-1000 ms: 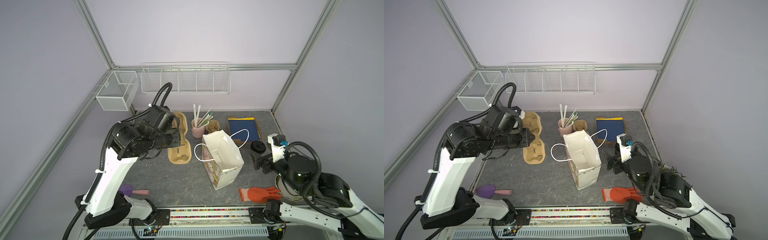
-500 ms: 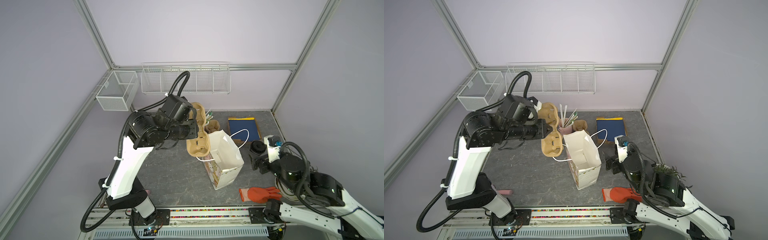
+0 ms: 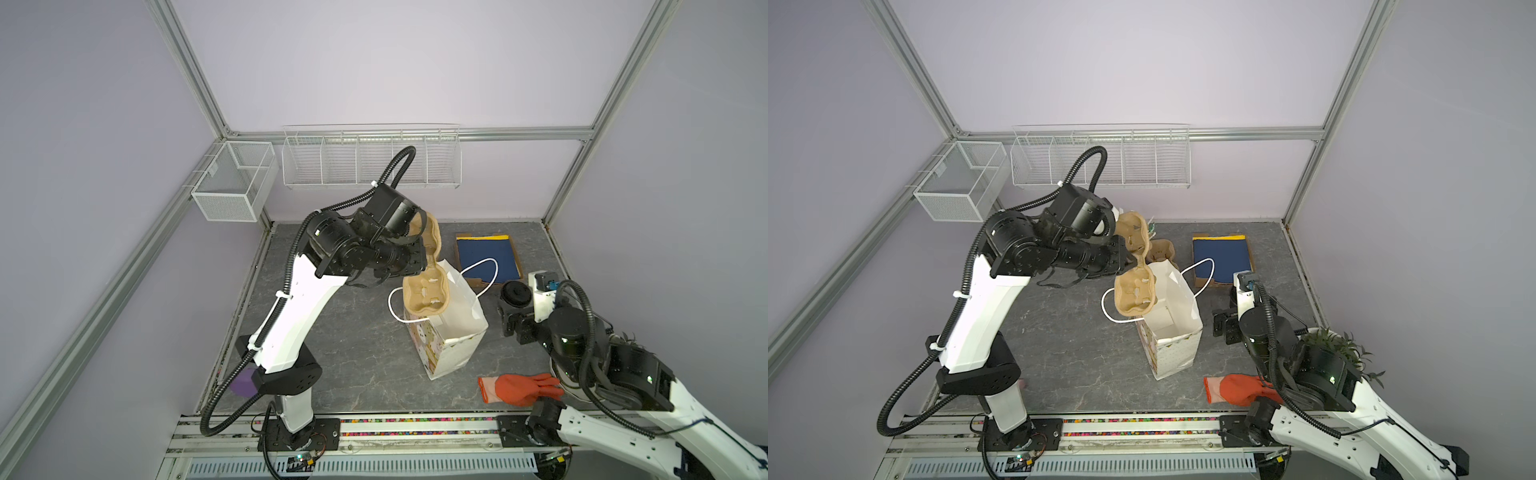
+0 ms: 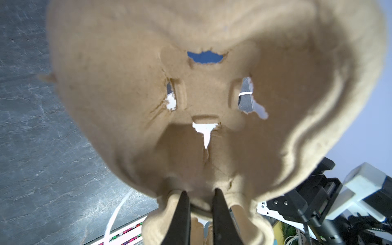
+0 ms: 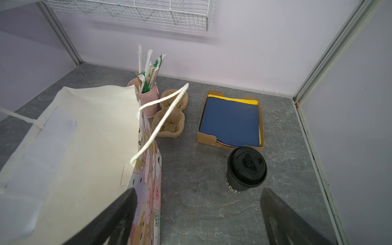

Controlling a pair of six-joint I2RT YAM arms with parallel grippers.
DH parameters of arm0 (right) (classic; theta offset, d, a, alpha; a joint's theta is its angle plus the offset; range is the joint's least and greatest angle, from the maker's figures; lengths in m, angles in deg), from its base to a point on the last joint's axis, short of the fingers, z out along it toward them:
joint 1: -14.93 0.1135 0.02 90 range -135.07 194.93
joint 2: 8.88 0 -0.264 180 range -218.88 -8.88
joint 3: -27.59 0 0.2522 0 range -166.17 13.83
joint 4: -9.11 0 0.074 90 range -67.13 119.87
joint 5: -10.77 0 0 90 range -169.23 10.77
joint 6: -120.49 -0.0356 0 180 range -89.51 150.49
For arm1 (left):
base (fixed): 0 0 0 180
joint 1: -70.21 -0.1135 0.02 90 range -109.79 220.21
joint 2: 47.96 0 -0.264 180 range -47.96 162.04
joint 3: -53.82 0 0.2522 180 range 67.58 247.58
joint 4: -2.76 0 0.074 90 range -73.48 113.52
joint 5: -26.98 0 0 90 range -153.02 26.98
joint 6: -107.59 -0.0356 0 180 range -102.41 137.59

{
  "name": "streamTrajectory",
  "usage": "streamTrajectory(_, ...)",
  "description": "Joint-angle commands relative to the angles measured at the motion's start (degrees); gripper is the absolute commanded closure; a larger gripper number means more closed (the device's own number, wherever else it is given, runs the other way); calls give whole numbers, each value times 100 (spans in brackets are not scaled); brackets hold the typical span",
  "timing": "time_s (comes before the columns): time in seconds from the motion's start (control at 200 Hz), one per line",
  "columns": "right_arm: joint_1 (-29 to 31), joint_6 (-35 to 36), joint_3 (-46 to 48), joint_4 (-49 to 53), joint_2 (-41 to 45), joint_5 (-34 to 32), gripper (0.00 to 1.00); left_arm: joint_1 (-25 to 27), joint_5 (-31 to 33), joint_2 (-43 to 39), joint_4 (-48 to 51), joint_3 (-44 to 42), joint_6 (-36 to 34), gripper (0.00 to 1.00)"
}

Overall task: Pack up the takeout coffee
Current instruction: 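Lift the pulp carrier with the left gripper up over the bag opening, then lower the carrier into the bag with left gripper while right gripper steadies bag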

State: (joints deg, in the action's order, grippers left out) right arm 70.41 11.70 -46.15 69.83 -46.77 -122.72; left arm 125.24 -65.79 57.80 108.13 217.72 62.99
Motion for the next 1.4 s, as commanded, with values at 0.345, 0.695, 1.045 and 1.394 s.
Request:
streamTrajectory(0.345, -94, -436, 327, -247, -52, 158, 5, 118, -520, 537, 957, -56, 762, 100)
streamTrajectory(0.695, -114, -473, 536, -471, 27, 156, 5, 296, -633, 723, 965, -439, 1293, 100)
streamTrajectory(1.045, -134, -433, 650, -667, 118, 353, 5, 325, -577, 840, 972, -619, 1471, 100)
streamTrajectory(1.394, -134, -338, 927, -1215, 45, 998, 4, 82, -646, 846, 975, -815, 1451, 100)
